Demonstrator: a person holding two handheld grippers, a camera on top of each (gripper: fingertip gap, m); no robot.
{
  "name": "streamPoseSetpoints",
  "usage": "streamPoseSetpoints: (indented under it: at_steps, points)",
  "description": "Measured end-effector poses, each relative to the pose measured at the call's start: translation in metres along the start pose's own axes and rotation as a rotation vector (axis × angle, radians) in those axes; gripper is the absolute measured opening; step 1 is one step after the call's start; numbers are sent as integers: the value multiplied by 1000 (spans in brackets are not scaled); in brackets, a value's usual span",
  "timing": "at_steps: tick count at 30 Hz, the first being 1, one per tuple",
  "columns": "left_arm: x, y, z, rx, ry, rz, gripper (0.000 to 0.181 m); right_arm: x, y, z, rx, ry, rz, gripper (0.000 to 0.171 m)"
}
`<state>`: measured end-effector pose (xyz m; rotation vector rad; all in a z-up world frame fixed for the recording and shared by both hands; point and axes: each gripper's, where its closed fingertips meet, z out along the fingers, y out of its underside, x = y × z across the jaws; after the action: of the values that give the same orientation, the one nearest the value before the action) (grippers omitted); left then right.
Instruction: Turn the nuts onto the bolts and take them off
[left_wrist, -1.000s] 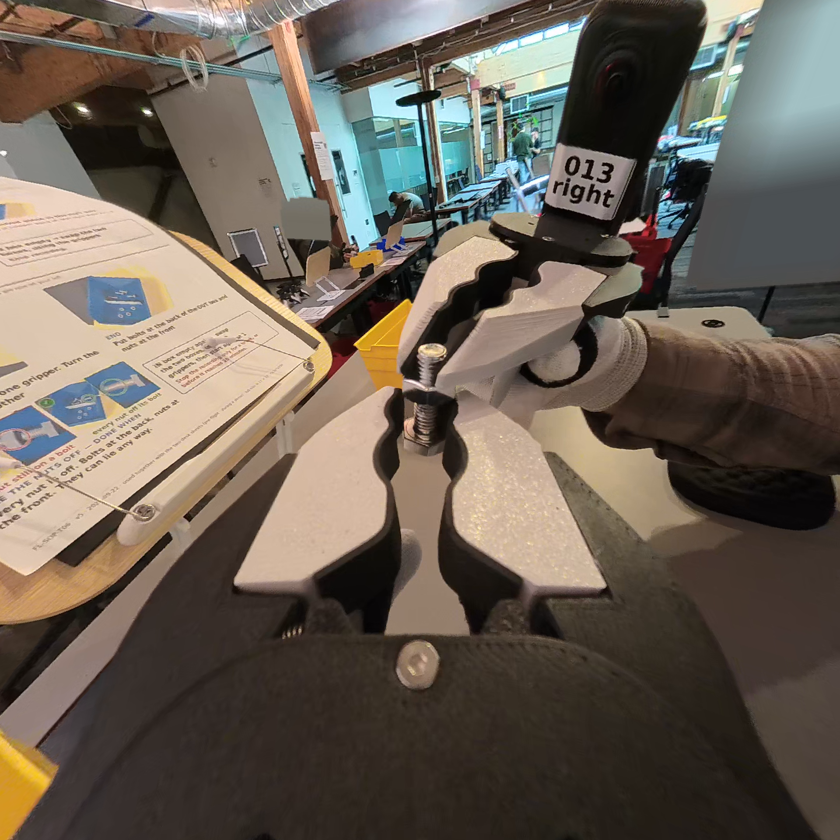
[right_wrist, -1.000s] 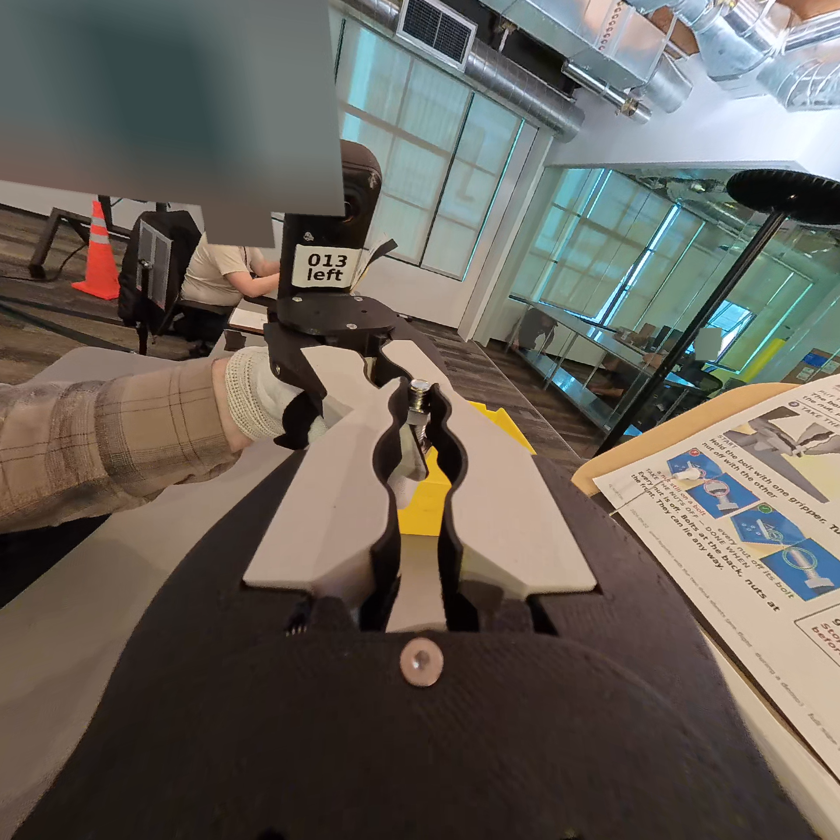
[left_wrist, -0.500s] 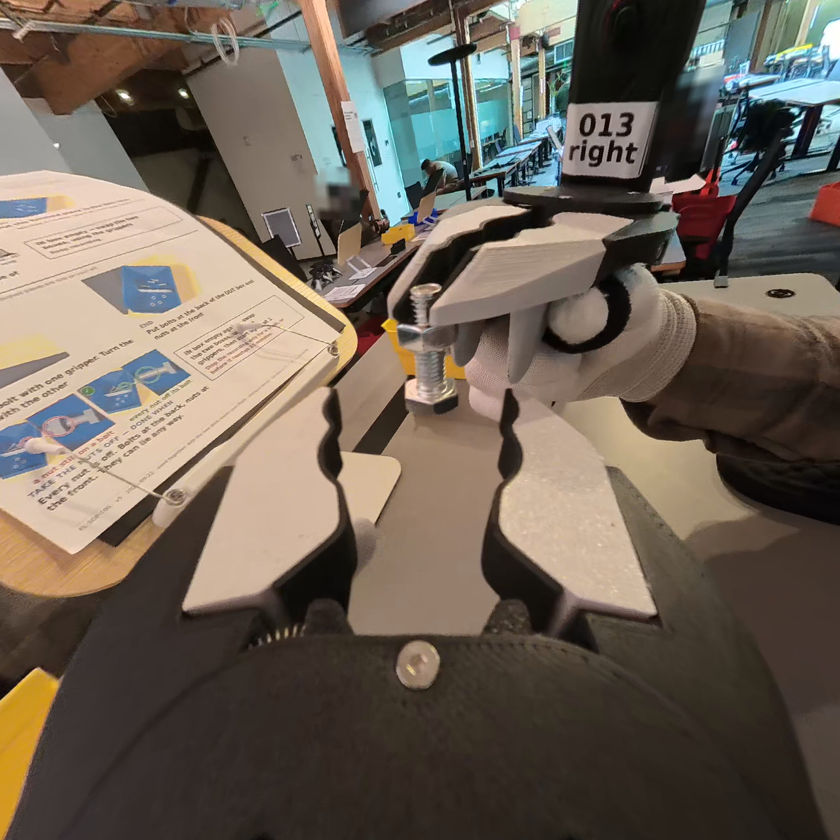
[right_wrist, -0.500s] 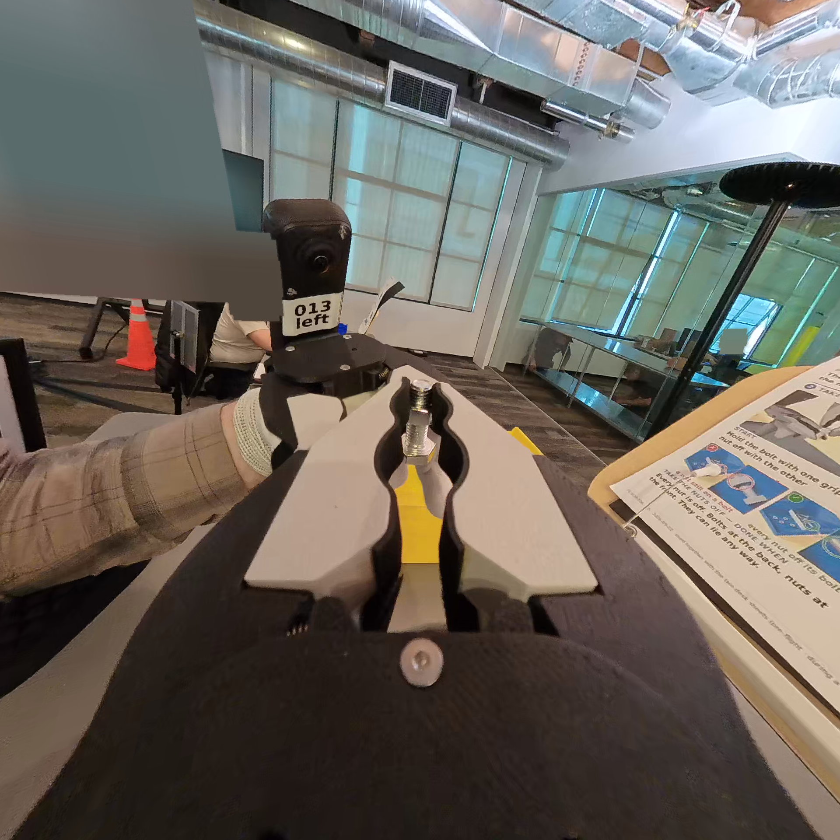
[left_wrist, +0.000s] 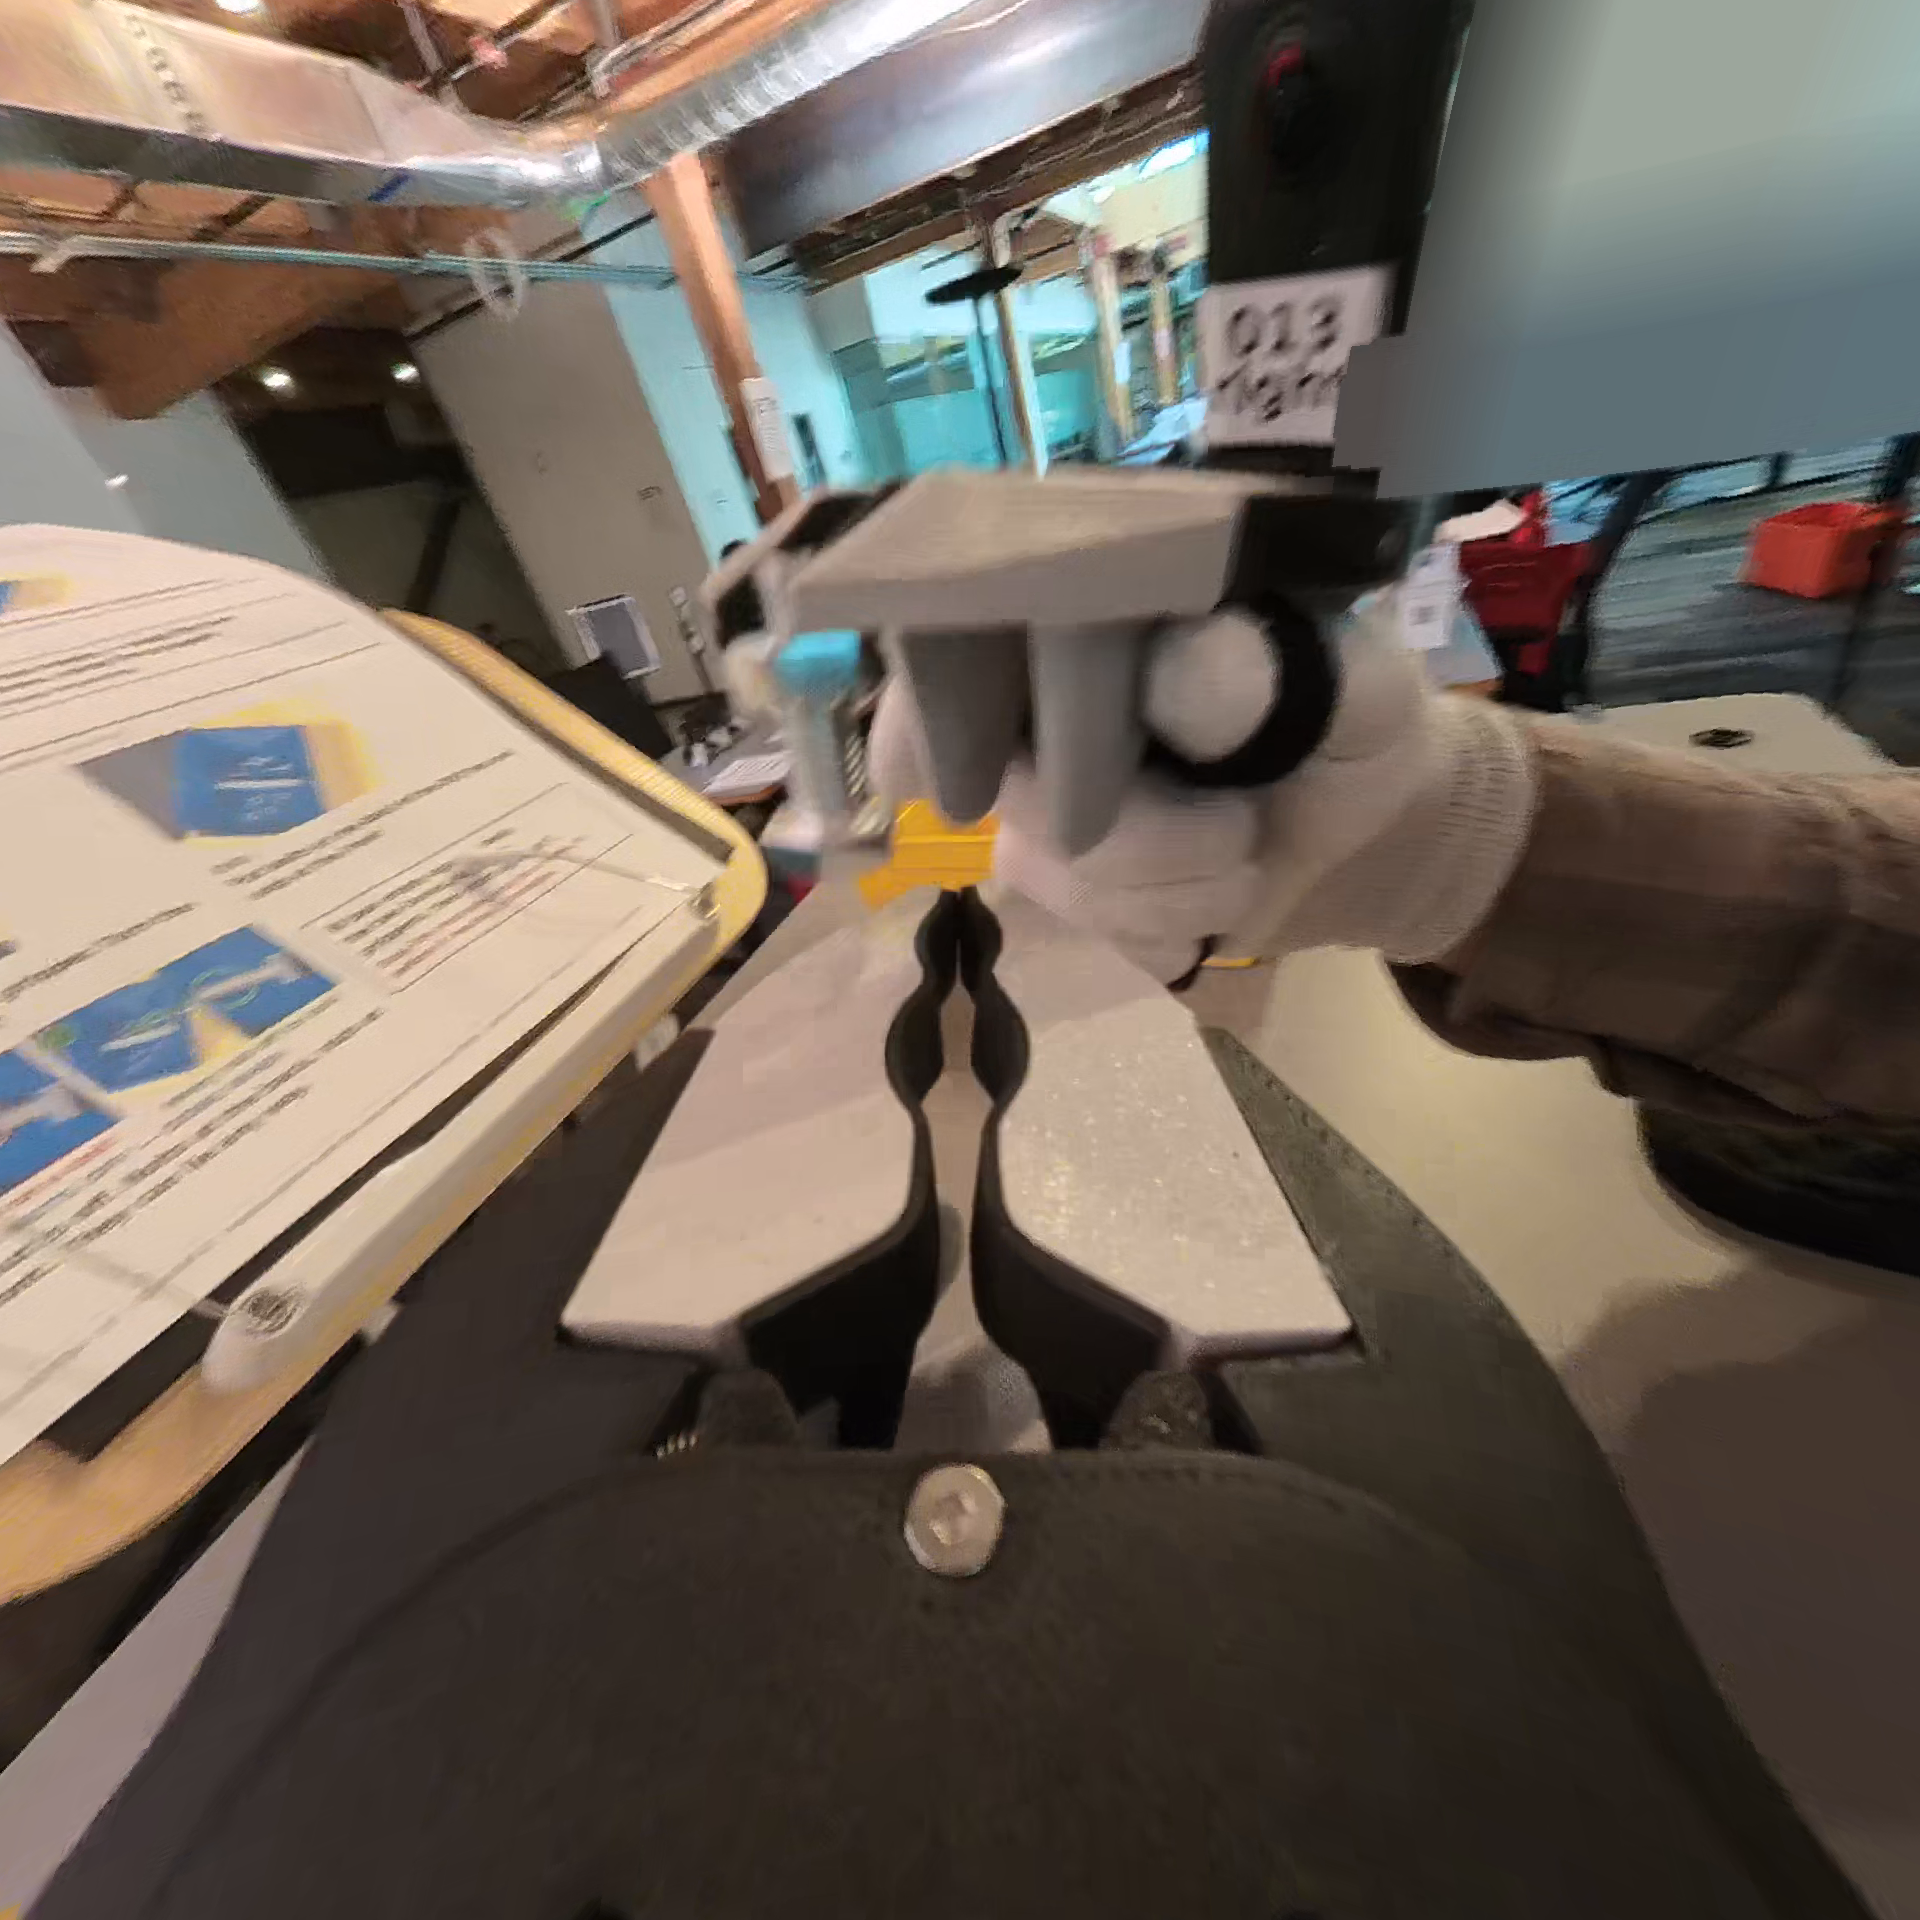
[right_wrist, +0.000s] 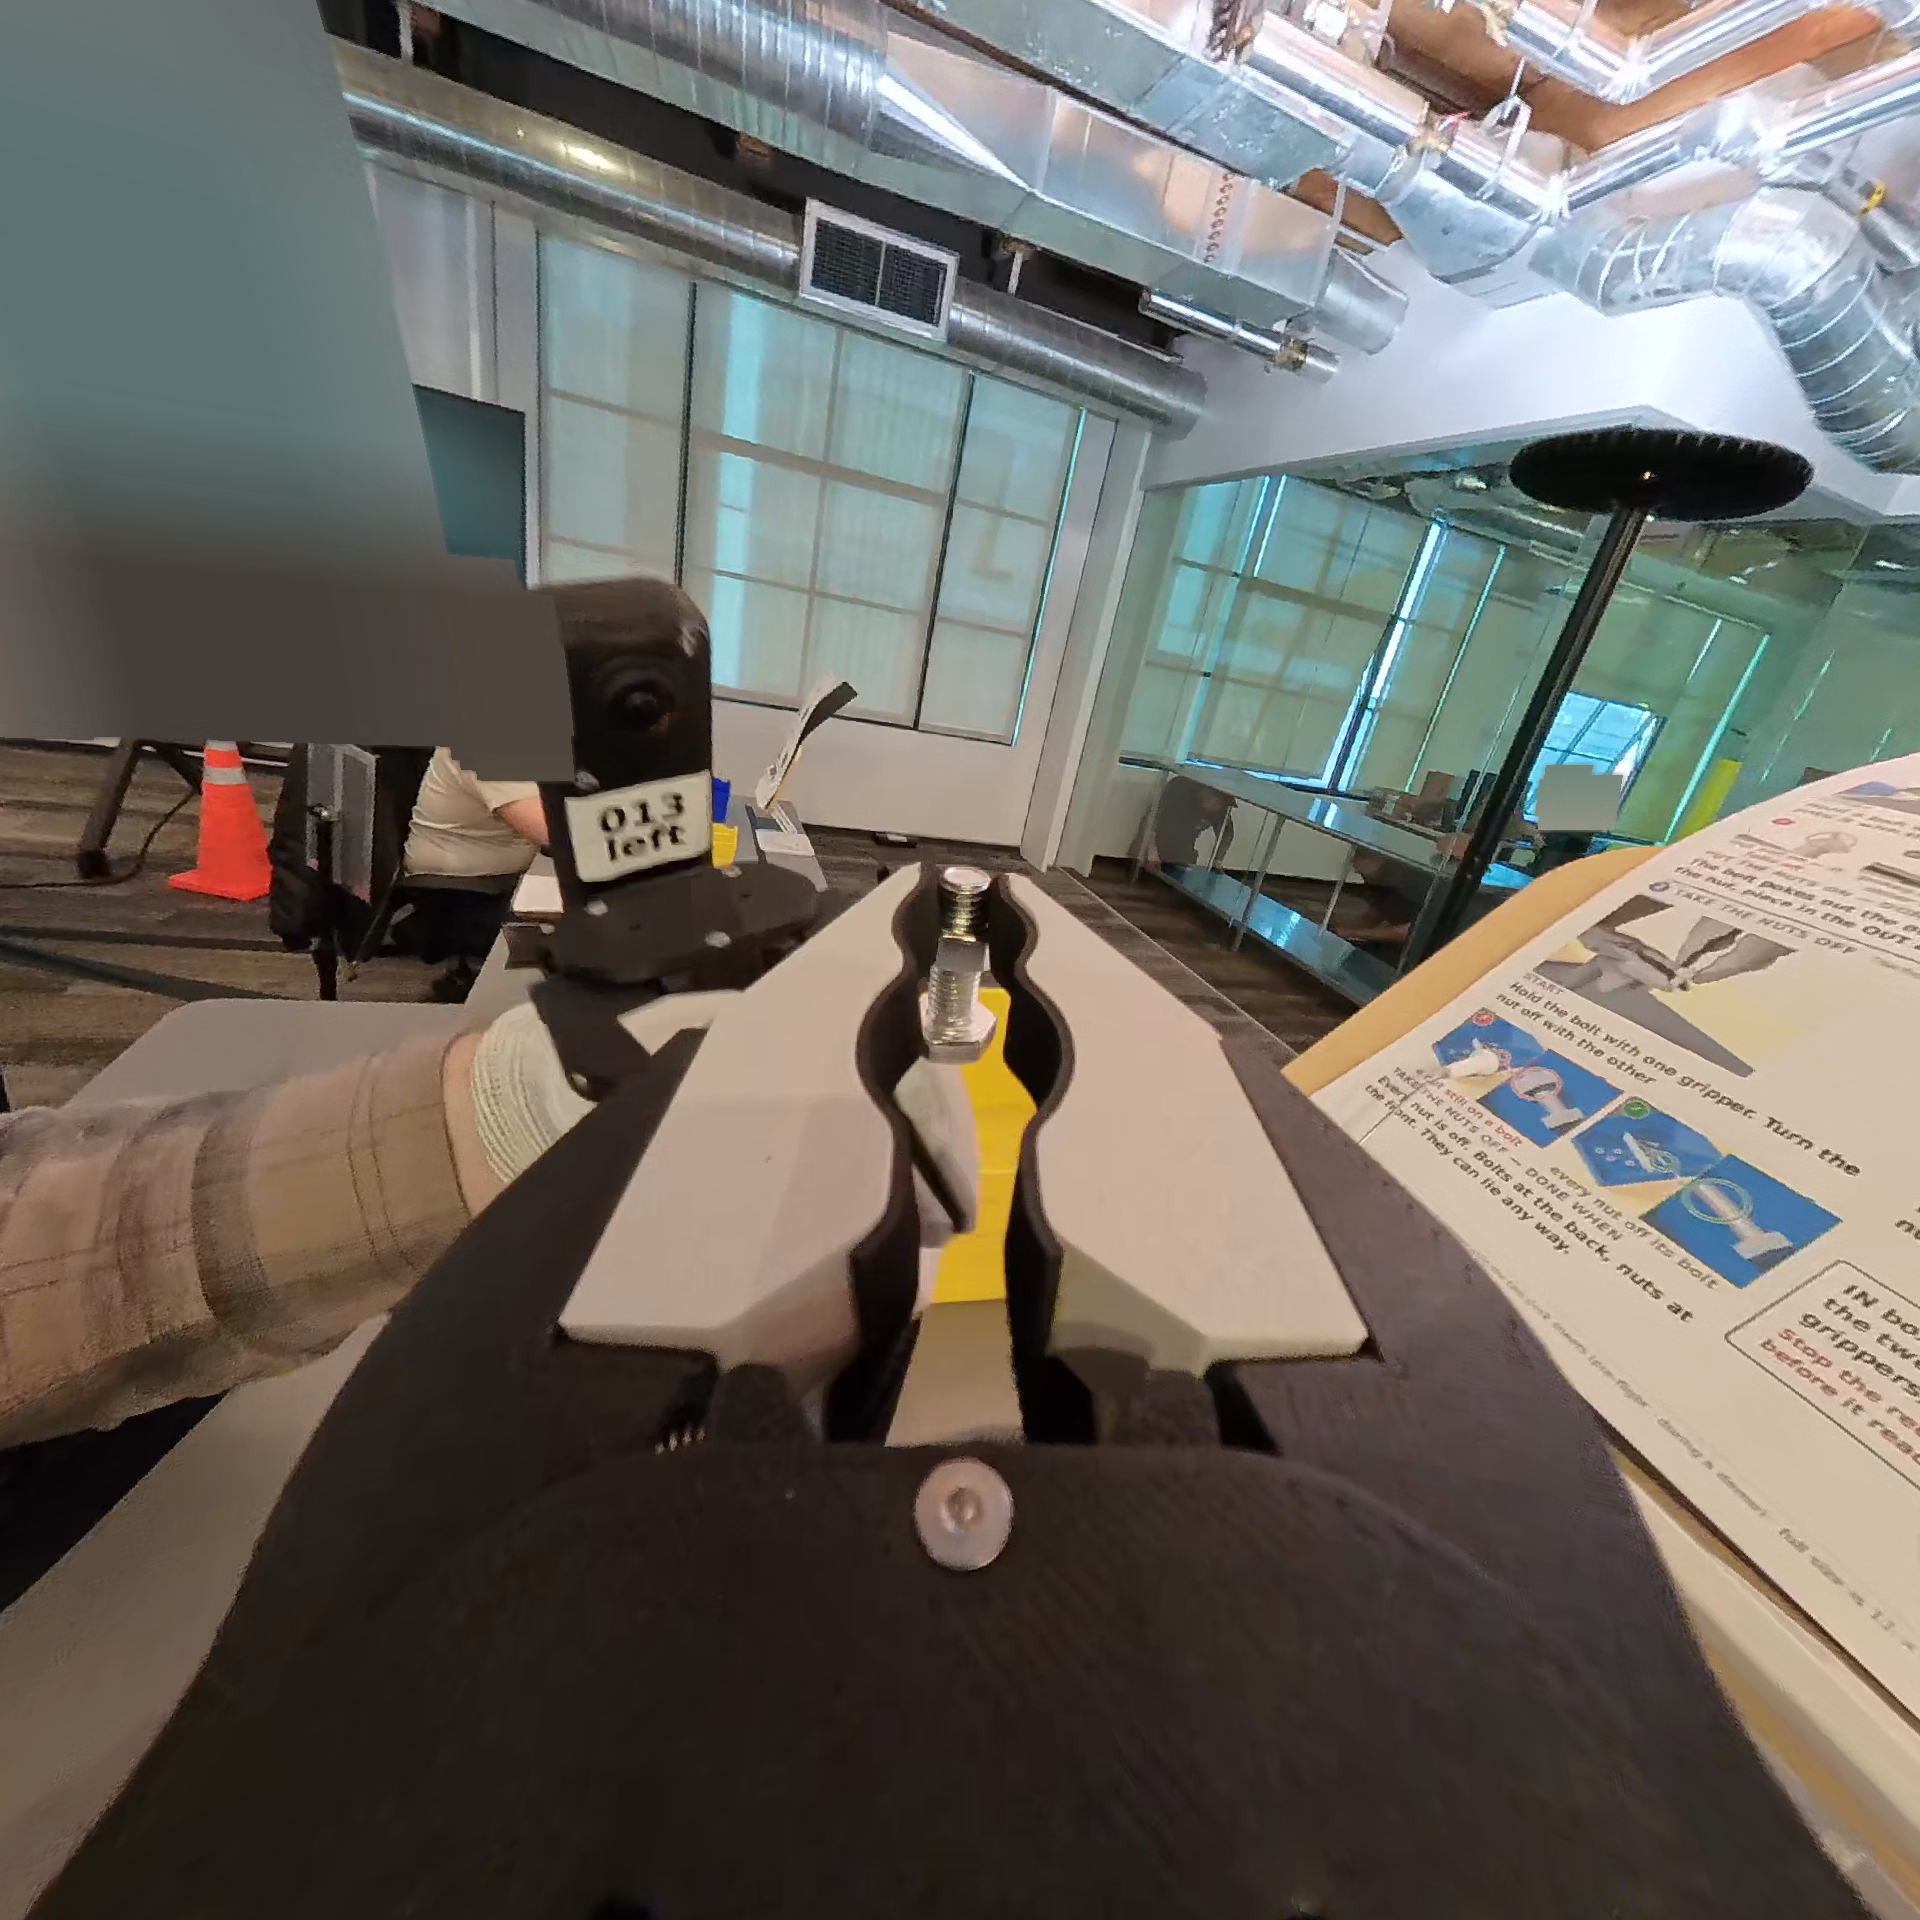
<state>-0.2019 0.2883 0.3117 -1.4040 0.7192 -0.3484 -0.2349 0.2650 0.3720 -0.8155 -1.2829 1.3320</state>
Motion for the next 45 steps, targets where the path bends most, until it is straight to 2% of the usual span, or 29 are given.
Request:
streamPoseSetpoints:
  at_steps: [1, 2, 3, 5, 7, 8, 9, 10, 11, 14, 16, 17, 19, 20, 21, 22, 23, 25, 26, 29, 31, 32, 33, 34, 35, 39, 41, 44, 45]
  points:
    - [-1, 4, 0, -12, 6, -6, 0, 0, -4, -2, 15, 1, -1, 7]
    - [-1, 3, -2, 12, 19, -31, 0, 0, -6, -4, 16, 3, -4, 7]
    - [-6, 0, -4, 44, -1, -69, 8, 0, -7, -6, 16, 4, -9, 7]
    - [-8, -4, -5, 75, 3, -95, 64, 0, -9, -9, 18, 4, -10, 7]
    - [-21, 4, -1, 31, -108, -20, 98, 0, -8, -11, 14, 5, -12, 7]
    - [-25, 9, 2, 3, -144, 9, 105, 0, -8, -12, 15, 6, -10, 7]
    - [-28, 12, 4, -15, -174, 30, 95, 0, -7, -12, 16, 7, -9, 7]
    - [-39, 13, 4, -10, -260, 70, 69, 1, -7, -13, 15, 8, -10, 7]
    - [-53, 11, 0, 0, -372, 105, 57, 1, -7, -13, 16, 11, -10, 7]
    - [-67, 7, -6, 48, -512, 148, 22, 3, -9, -15, 22, 15, -12, 7]
    - [-81, 14, -11, 1, -662, 228, 0, 5, -9, -17, 24, 22, -12, 7]
    - [-84, 15, -14, 2, -721, 260, 2, 6, -9, -19, 24, 24, -12, 6]
    - [-88, 21, -10, -46, -777, 306, 55, 7, -10, -21, 27, 27, -13, 7]
    - [-89, 26, -8, -102, -804, 339, 71, 7, -11, -22, 27, 29, -13, 7]
    - [-90, 28, -6, -131, -829, 380, 73, 8, -11, -23, 28, 30, -12, 7]
    - [-89, 29, -5, -144, -851, 414, 68, 8, -10, -23, 28, 31, -11, 7]
    - [-87, 29, -6, -150, -885, 445, 51, 8, -10, -24, 28, 32, -10, 7]
    - [-84, 25, -10, -144, -965, 529, 1, 8, -10, -25, 29, 32, -8, 7]
    - [-82, 25, -9, -152, -979, 569, 0, 8, -10, -25, 30, 32, -10, 7]
    - [-81, 23, -10, -145, -1033, 605, 4, 9, -11, -26, 31, 34, -12, 7]
    - [-82, 26, -5, -184, -1043, 645, 61, 9, -12, -27, 34, 35, -12, 7]
    - [-84, 30, -3, -212, -1050, 656, 76, 10, -13, -27, 35, 36, -11, 7]
    - [-84, 31, -1, -220, -1054, 670, 80, 10, -13, -27, 35, 38, -13, 7]
    - [-82, 32, 0, -227, -1055, 693, 68, 10, -14, -28, 36, 38, -14, 7]
    - [-79, 32, 0, -230, -1064, 726, 40, 11, -15, -28, 39, 39, -13, 7]
    - [-72, 31, 1, -199, -1069, 760, 0, 13, -16, -30, 38, 44, -11, 7]
    - [-72, 33, 2, -180, -1054, 726, 8, 14, -15, -30, 34, 44, -11, 7]
    - [-75, 34, 2, -189, -1052, 701, 55, 14, -14, -30, 27, 43, -11, 7]
    - [-76, 35, 1, -192, -1055, 690, 59, 15, -13, -29, 25, 42, -11, 7]
